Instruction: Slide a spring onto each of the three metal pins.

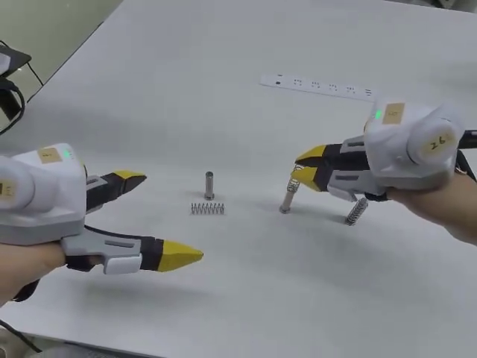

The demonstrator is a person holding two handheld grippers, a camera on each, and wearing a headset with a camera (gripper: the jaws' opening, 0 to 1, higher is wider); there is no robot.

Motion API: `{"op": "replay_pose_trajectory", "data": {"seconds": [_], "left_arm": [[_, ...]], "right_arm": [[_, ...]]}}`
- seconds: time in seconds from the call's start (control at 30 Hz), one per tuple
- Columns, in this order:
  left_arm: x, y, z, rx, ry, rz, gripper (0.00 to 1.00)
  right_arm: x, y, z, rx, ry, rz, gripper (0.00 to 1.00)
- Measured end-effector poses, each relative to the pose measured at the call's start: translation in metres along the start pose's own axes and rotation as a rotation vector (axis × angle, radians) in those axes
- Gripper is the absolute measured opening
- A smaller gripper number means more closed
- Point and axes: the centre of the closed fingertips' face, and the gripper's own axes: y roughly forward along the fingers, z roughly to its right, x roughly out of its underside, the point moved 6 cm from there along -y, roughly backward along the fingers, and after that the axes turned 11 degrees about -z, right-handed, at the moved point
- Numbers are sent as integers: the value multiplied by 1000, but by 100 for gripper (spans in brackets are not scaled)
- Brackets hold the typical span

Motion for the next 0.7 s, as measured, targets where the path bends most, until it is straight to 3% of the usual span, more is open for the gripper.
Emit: {"op": "replay_pose_trajectory", "data": {"seconds": [0.7], "left_arm": [[3,-2,0,-5,-7,-5,98]], "right_arm": [[31,31,-12,-50,-2,-110,7]]}}
